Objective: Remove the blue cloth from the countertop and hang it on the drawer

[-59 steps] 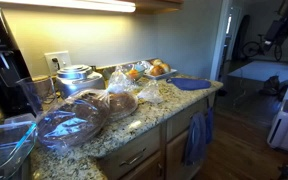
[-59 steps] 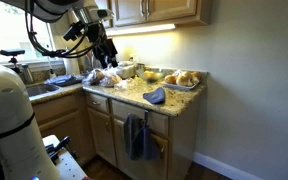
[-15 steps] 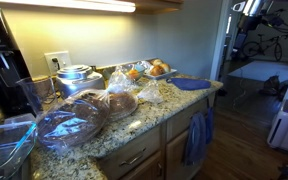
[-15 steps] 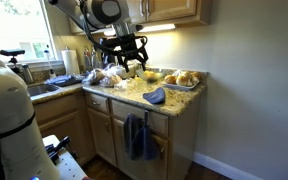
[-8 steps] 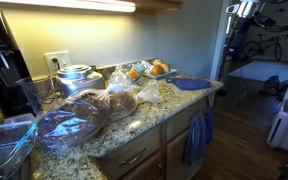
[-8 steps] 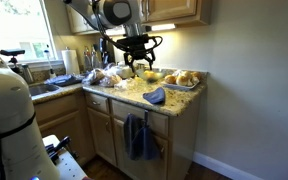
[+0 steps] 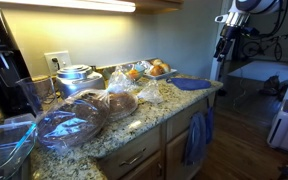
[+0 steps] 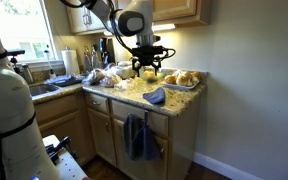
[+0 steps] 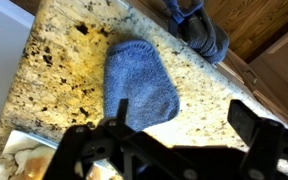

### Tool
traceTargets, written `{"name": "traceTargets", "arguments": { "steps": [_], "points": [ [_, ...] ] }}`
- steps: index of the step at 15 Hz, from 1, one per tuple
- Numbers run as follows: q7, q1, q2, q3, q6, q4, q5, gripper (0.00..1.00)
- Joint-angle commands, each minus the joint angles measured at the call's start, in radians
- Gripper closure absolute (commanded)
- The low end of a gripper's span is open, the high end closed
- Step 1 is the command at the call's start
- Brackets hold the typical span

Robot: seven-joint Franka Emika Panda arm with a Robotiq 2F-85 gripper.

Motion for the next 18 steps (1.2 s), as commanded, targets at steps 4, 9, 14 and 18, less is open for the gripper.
{"name": "traceTargets", "arguments": {
  "steps": [4,9,14,18],
  "points": [
    [-0.039,-0.030,0.039,0.034,0.009,0.028,0.014,0.00],
    [-0.040,-0.031,0.039,0.035,0.009,0.029,0.014,0.00],
    [-0.135,-0.030,0.084,0.027,-0.005,0.065,0.082,0.00],
    [-0.288,-0.049,0.175,0.038,0.005,0.135,0.174,0.00]
  ]
}}
